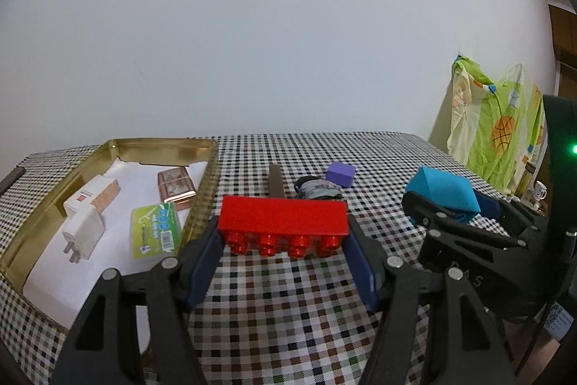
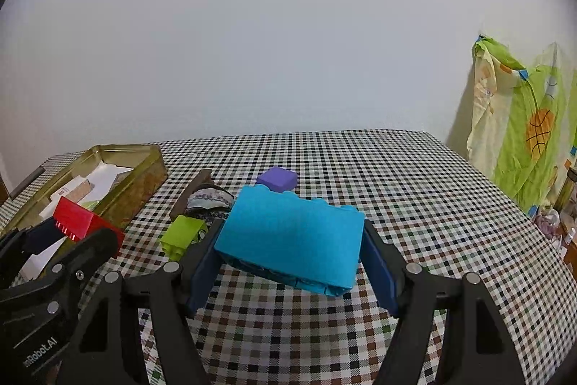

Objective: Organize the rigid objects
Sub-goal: 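Carry the red and blue blocks with both tools over the gold tray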

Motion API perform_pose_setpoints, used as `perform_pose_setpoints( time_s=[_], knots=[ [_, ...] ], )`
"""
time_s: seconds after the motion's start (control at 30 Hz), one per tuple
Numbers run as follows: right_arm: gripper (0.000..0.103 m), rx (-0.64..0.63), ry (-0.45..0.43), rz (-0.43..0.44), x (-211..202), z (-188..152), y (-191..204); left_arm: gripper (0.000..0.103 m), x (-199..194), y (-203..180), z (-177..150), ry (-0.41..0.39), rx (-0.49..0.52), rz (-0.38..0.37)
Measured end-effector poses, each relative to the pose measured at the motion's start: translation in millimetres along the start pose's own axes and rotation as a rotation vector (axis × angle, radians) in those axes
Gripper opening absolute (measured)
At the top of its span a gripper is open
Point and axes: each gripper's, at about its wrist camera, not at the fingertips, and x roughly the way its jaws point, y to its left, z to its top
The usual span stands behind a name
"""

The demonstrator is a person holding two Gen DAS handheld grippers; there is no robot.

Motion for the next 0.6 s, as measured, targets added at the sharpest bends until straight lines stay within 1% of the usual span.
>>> perform_pose_setpoints(
  time_s=[0.33,0.6],
  knots=[
    [0.074,0.007,-0.016,0.021,-3.8,-0.6,5.7,0.064,-9.5,10.9,-1.0,-0.033,-0.009,0.019],
    [0.074,0.001,-0.025,0.044,-7.7,-2.1,15.3,0.064,-23.4,18.7,-3.0,-0.090,0.002,0.035]
  ],
)
